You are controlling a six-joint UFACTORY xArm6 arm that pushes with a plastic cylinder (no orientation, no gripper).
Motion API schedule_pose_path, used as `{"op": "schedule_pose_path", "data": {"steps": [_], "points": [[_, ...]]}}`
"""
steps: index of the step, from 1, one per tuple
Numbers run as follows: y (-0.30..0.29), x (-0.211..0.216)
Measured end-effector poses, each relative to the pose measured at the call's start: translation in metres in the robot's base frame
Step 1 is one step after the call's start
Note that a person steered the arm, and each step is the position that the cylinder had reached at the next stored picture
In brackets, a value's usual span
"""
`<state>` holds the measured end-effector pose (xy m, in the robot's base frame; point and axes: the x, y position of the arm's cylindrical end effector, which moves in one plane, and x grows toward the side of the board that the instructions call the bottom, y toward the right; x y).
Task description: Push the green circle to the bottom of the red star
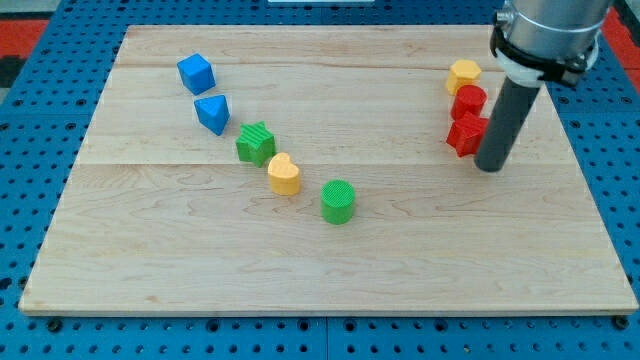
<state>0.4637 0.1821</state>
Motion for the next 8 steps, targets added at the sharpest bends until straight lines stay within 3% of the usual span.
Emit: {"op": "schedule_pose_path", "data": {"steps": [1, 2, 3, 4, 5, 7, 8], "points": [[-0.041, 0.045], [-0.124, 0.078], [-0.208, 0.083], [-0.196, 0.062], [-0.141, 0.049], [-0.168, 0.013], [-0.154, 0.005]]}}
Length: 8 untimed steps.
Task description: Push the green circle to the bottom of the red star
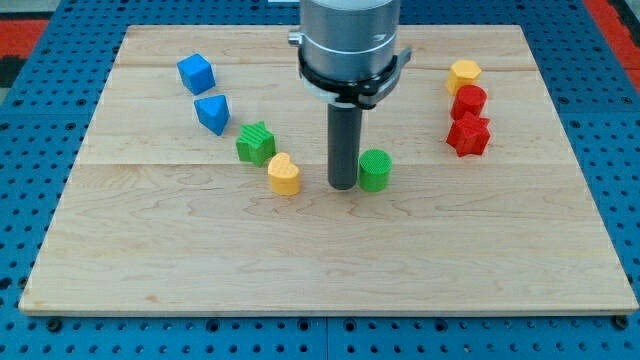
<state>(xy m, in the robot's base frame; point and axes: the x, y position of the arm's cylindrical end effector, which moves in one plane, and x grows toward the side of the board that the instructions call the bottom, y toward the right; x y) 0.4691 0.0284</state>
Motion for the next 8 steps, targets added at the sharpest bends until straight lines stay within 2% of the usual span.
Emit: {"op": "schedule_pose_path", "data": {"steps": [1, 2, 3, 4, 8], "points": [[0.045, 0.0], [0.049, -0.001], [0.027, -0.02], [0.055, -0.026], [0.11, -0.014]]}}
